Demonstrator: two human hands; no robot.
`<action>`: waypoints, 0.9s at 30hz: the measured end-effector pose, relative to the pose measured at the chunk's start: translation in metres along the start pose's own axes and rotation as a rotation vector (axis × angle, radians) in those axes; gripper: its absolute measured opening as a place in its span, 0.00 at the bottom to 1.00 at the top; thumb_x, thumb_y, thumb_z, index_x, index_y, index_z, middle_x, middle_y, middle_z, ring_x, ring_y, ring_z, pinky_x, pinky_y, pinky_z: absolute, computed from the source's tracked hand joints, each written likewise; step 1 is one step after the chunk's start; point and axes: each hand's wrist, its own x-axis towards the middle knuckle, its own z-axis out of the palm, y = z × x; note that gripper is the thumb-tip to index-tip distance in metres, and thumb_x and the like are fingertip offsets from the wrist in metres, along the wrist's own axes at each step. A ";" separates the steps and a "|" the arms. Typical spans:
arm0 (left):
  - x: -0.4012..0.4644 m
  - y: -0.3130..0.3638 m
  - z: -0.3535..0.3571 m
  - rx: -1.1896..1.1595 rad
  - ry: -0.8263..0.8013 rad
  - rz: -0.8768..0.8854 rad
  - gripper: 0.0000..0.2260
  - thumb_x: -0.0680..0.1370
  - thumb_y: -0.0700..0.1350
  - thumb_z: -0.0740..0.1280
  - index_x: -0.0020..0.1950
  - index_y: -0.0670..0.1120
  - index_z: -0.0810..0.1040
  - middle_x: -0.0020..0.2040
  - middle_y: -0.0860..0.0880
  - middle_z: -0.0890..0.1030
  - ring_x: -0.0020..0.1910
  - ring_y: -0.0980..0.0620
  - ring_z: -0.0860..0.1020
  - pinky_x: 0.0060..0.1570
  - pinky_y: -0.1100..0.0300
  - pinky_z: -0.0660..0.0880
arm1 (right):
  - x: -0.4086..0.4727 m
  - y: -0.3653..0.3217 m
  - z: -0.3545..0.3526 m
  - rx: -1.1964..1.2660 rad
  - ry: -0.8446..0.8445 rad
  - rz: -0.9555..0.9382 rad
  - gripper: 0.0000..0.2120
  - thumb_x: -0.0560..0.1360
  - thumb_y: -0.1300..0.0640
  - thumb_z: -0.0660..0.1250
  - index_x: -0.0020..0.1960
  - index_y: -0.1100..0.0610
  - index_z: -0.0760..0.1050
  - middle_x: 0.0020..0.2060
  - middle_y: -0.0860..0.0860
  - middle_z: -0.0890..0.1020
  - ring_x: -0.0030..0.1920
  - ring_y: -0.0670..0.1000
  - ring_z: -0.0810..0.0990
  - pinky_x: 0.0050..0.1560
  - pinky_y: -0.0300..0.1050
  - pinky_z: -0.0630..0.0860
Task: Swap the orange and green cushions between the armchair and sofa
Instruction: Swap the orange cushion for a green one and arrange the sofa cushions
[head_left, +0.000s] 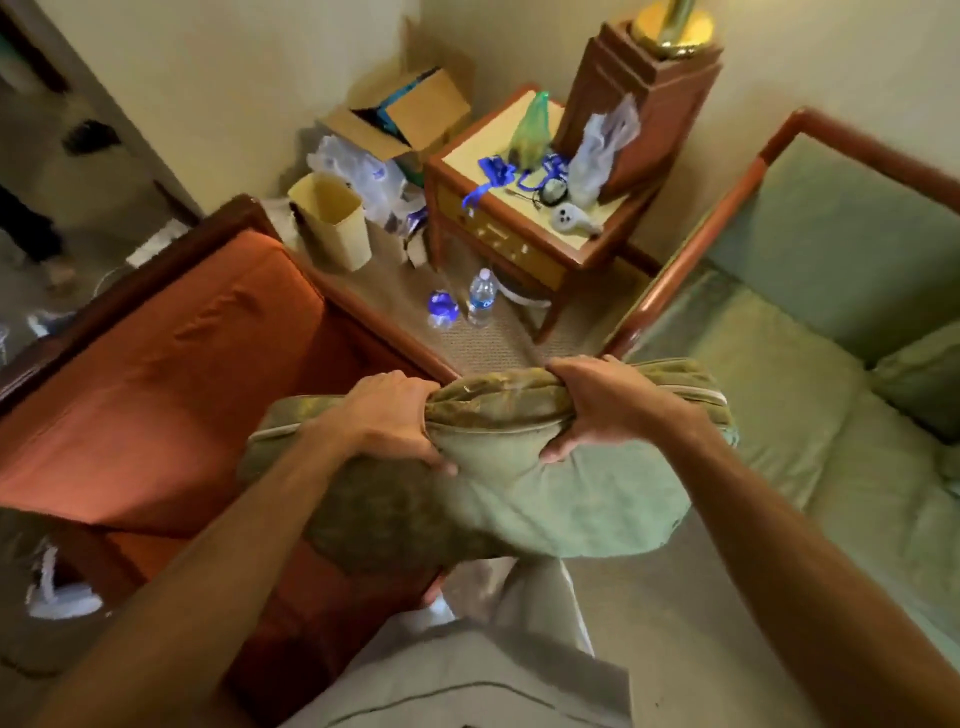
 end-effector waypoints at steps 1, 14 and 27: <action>0.008 0.022 -0.009 0.027 0.018 0.048 0.38 0.57 0.78 0.71 0.59 0.56 0.77 0.50 0.55 0.83 0.50 0.51 0.80 0.51 0.53 0.75 | -0.023 0.015 -0.007 0.004 0.043 0.034 0.37 0.54 0.27 0.76 0.54 0.45 0.70 0.49 0.44 0.79 0.49 0.49 0.76 0.55 0.52 0.71; 0.140 0.349 -0.071 0.387 0.161 0.516 0.35 0.54 0.78 0.69 0.50 0.56 0.72 0.47 0.55 0.80 0.45 0.51 0.78 0.44 0.54 0.71 | -0.280 0.244 -0.038 0.139 0.449 0.402 0.36 0.56 0.26 0.75 0.54 0.44 0.68 0.47 0.41 0.73 0.46 0.45 0.70 0.53 0.47 0.64; 0.324 0.544 -0.045 0.335 0.257 0.627 0.37 0.57 0.73 0.74 0.52 0.52 0.65 0.54 0.54 0.76 0.54 0.51 0.72 0.59 0.51 0.67 | -0.330 0.475 -0.028 0.043 0.599 0.664 0.50 0.58 0.27 0.74 0.69 0.54 0.66 0.63 0.50 0.75 0.62 0.52 0.71 0.68 0.53 0.64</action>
